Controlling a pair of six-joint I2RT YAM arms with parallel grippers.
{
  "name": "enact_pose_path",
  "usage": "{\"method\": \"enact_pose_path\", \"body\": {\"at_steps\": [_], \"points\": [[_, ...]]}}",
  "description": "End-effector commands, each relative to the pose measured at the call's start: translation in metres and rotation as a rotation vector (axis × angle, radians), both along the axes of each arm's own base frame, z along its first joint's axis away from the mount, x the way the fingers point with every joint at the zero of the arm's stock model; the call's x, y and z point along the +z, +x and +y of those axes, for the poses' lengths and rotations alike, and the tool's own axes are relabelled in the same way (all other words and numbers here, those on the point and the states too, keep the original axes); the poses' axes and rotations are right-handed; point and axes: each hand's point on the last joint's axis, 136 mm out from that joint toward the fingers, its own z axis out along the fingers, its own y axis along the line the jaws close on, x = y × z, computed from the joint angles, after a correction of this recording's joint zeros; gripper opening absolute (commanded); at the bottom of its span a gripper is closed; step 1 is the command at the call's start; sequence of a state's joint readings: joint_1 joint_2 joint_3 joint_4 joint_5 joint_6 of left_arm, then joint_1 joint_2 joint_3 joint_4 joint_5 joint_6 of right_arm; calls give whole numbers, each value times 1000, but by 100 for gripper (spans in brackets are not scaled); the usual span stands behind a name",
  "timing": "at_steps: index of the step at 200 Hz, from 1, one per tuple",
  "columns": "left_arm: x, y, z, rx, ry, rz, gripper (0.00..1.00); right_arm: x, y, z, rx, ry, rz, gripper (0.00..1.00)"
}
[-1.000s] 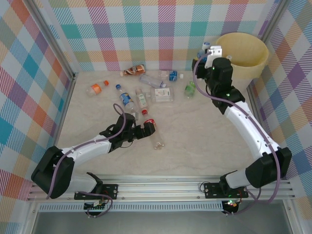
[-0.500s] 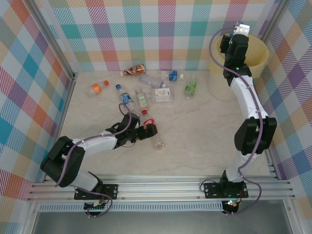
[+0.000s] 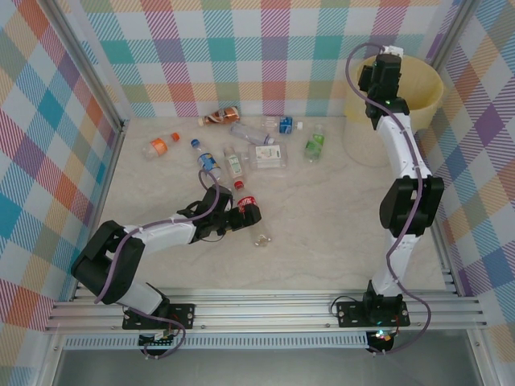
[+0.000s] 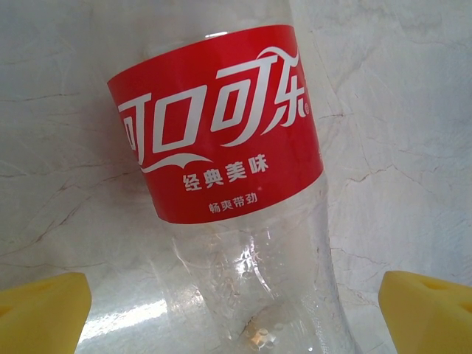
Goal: Put the plastic bottles in the bin
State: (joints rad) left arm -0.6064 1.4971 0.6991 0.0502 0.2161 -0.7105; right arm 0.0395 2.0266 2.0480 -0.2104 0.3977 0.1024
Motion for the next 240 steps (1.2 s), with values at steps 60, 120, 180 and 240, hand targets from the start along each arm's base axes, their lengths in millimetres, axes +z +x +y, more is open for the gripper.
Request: {"method": "enact_pose_path", "body": {"at_steps": [60, 120, 180, 240], "points": [[2, 2, -7, -31, -2, 4, 100, 6, -39, 46, 224, 249, 40, 53], [0, 2, -9, -42, -2, 12, 100, 3, -25, 18, 130, 280, 1, 56], [2, 2, -6, -32, 2, 1, 100, -3, 16, -33, -105, 387, -51, 69], [9, 2, 11, 31, 53, -34, 100, 11, 18, -53, -219, 367, -95, 87]]}}
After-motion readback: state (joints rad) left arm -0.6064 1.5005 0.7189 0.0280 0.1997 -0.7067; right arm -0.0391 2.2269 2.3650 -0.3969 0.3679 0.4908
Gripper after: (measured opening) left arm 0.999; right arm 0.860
